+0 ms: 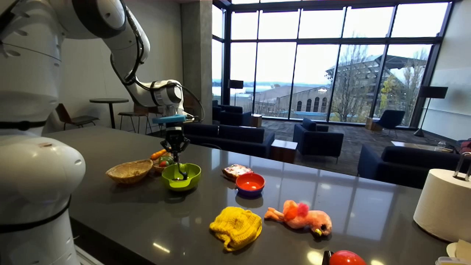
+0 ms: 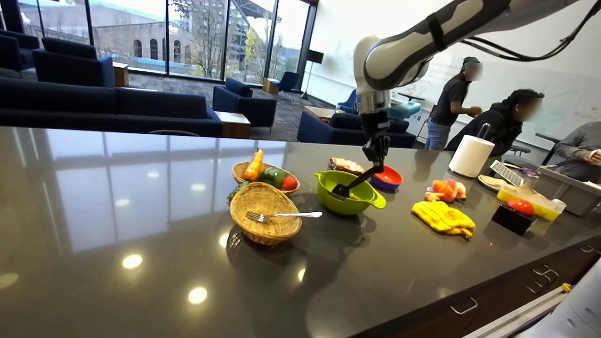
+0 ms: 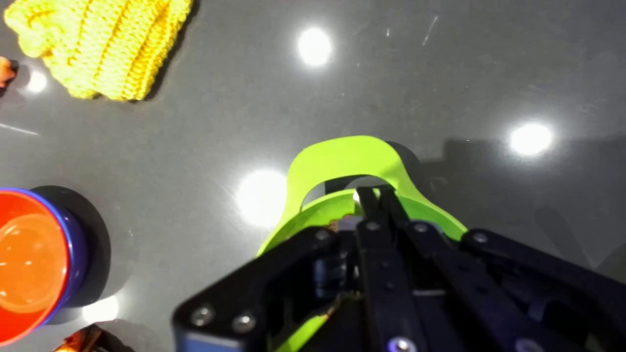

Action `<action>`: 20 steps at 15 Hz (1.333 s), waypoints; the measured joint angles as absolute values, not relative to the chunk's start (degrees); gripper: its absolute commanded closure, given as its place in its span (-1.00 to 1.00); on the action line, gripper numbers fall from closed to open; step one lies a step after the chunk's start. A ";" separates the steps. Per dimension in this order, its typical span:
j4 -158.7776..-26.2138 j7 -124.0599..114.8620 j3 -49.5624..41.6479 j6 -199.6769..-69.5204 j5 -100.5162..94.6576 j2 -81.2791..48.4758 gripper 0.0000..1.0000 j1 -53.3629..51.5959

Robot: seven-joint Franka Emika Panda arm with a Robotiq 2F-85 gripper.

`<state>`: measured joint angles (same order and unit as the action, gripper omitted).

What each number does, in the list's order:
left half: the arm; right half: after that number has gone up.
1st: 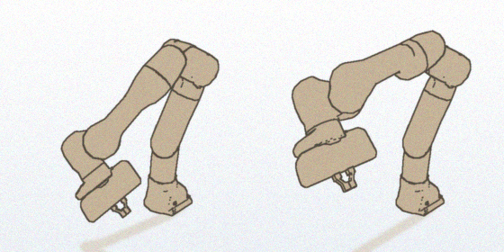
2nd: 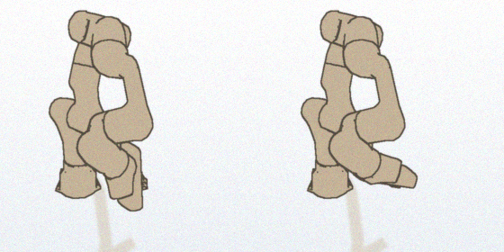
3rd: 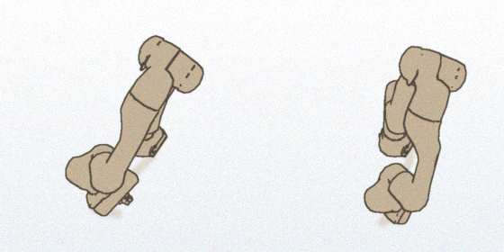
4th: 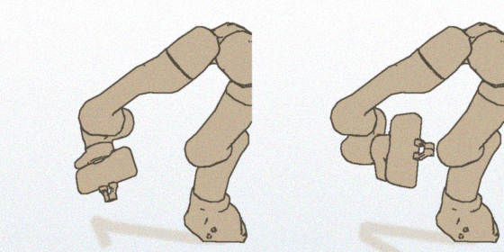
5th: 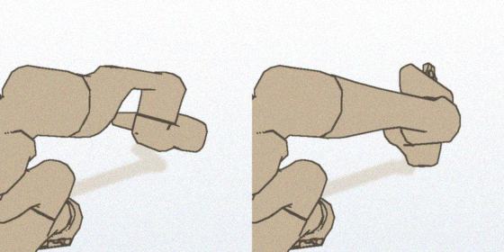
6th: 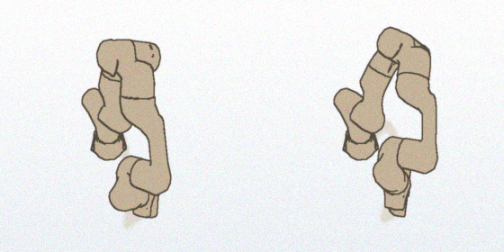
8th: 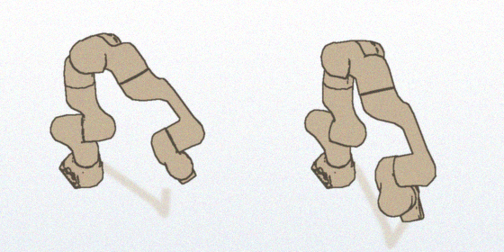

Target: Use the black spoon to mix the contents of the green bowl

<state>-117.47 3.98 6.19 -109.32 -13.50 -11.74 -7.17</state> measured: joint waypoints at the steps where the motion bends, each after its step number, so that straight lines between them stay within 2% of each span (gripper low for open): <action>1: -117.45 4.06 5.88 -109.32 -14.34 -11.79 0.98 -6.97; 20: -117.31 4.12 7.44 -108.64 -14.26 -11.80 0.98 -8.51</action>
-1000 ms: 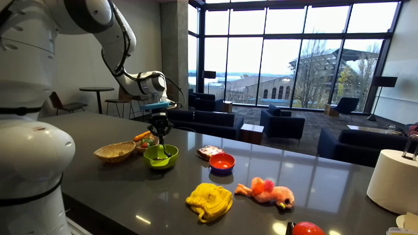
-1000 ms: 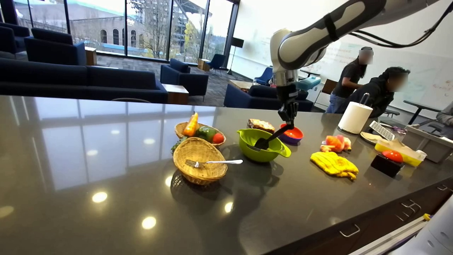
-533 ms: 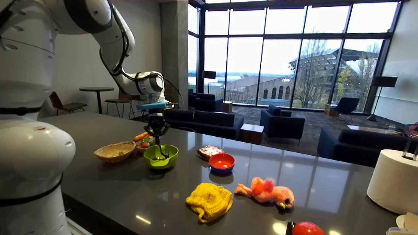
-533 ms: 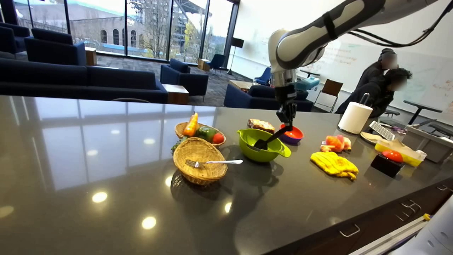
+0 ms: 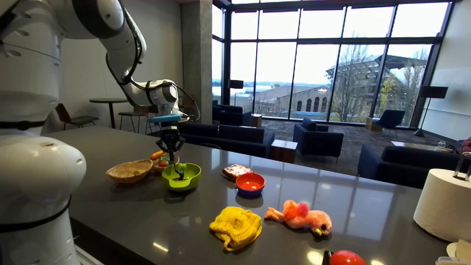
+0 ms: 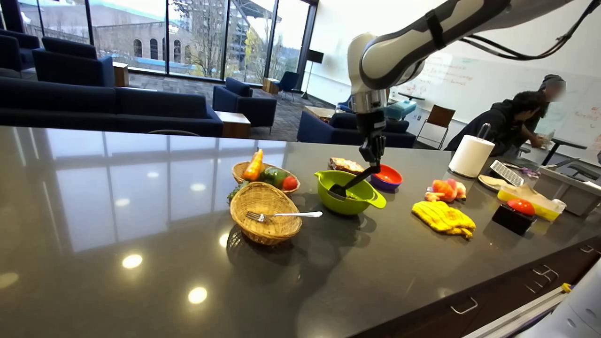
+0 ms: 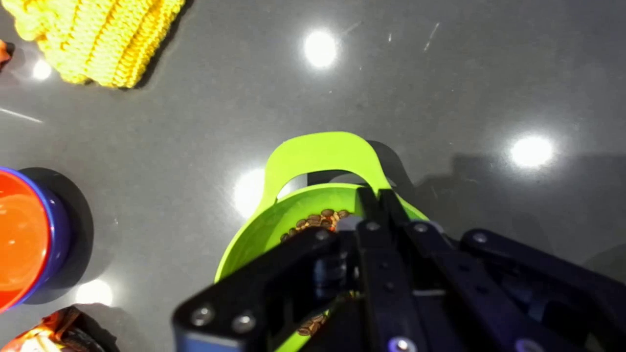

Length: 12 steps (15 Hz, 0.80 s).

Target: Use the black spoon to mix the contents of the green bowl

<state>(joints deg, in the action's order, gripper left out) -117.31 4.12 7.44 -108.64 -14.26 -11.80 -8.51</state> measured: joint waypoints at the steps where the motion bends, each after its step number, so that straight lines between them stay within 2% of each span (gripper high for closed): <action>1: -117.27 4.13 7.40 -108.82 -15.10 -11.83 0.98 -8.50; 12: -117.92 3.98 4.19 -109.89 -19.97 -11.78 0.98 -6.15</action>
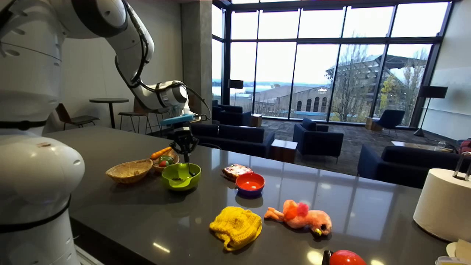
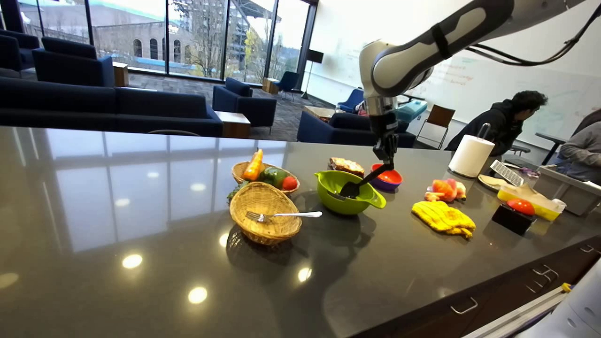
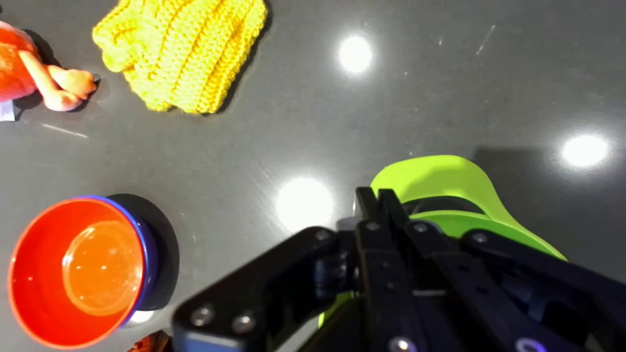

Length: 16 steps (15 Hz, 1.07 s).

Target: Use the black spoon to mix the contents of the green bowl

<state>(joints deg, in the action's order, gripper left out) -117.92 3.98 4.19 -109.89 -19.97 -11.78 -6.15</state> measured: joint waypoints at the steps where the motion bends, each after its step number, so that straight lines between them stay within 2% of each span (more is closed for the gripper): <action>1: -118.15 3.96 4.14 -109.87 -19.97 -11.71 0.98 -6.06; 16: -119.40 3.88 7.94 -109.11 -15.81 -10.71 0.98 -8.99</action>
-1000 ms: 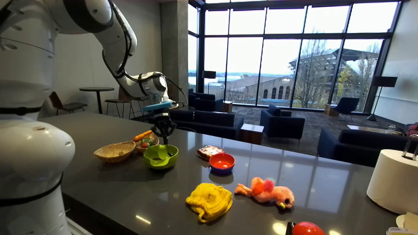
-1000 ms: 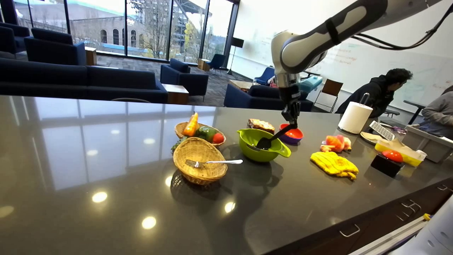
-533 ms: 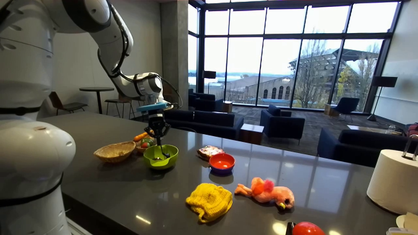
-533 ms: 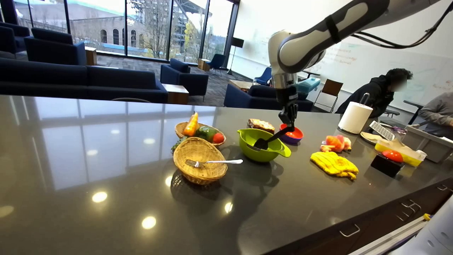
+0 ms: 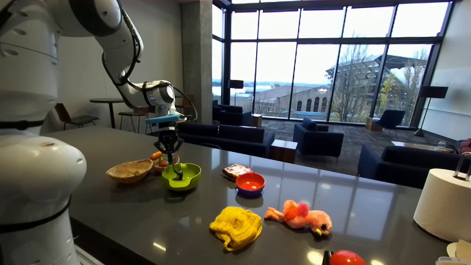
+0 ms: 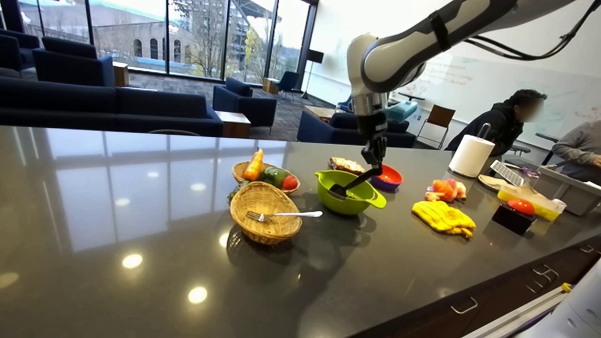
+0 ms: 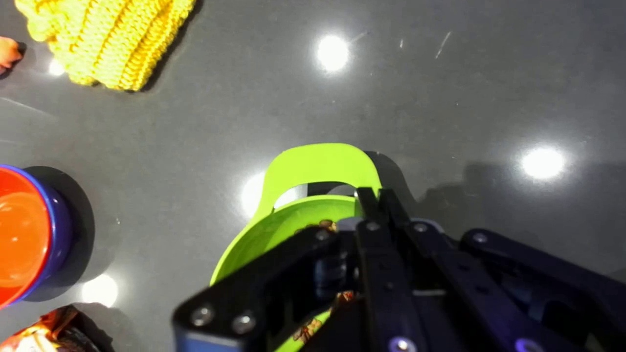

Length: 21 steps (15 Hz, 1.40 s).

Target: Use the black spoon to mix the contents of the green bowl

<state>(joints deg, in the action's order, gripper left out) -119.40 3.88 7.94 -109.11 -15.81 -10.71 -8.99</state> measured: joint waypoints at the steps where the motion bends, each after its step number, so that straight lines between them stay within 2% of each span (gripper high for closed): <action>1: -119.40 3.76 7.73 -109.23 -16.35 -10.72 0.98 -8.91; 10: -119.58 1.12 5.08 -109.95 -19.24 -10.27 0.98 -7.12; 21: -121.25 -1.73 6.61 -110.63 -17.90 -9.03 0.98 -8.55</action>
